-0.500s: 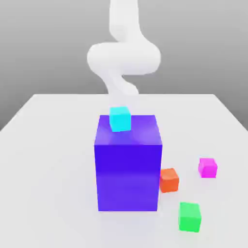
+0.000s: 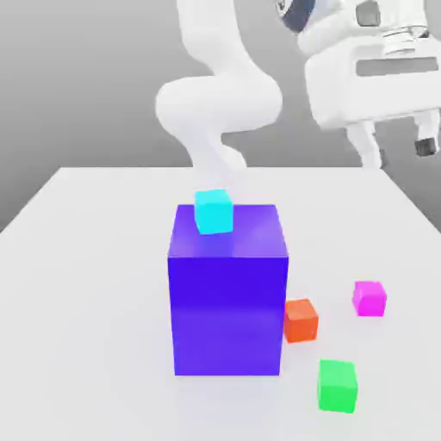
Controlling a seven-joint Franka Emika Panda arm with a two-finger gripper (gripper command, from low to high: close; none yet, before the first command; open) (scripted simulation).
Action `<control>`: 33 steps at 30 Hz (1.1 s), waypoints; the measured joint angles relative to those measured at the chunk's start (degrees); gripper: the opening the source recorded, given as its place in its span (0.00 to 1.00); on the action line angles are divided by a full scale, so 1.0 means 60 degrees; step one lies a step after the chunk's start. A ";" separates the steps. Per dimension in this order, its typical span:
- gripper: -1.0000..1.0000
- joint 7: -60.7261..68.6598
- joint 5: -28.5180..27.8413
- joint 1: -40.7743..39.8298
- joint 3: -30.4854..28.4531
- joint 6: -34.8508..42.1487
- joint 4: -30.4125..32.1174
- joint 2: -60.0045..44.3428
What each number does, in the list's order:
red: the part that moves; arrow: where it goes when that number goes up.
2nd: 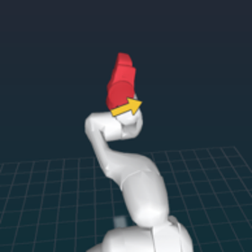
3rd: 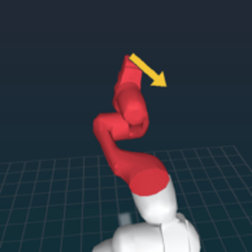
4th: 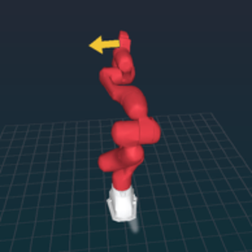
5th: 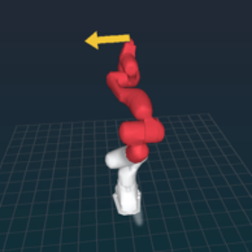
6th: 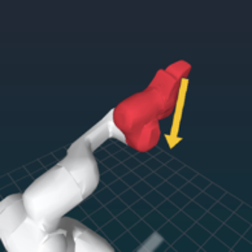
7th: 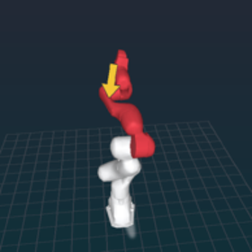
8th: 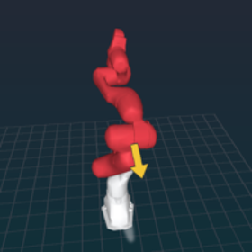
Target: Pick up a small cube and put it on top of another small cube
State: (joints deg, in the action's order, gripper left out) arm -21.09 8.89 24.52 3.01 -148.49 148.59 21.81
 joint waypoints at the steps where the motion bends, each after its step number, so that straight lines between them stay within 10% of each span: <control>1: 0.50 0.0210 0.0053 0.0203 0.0083 -0.0158 0.0158 -0.0225; 16: 0.50 0.1817 -0.1278 0.2561 0.1670 -0.2644 0.2532 -0.3551; 23: 0.50 0.0622 -0.3148 0.3724 0.0051 -0.4474 0.2236 -0.5850; 24: 0.00 0.0564 -0.3198 0.3911 -0.0141 -0.4729 0.2184 -0.6163; 33: 0.00 0.0700 -0.3049 0.3758 0.0044 -0.4364 0.2262 -0.5721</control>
State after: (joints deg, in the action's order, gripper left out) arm -16.89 -9.40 47.06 3.28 -174.67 162.16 -12.52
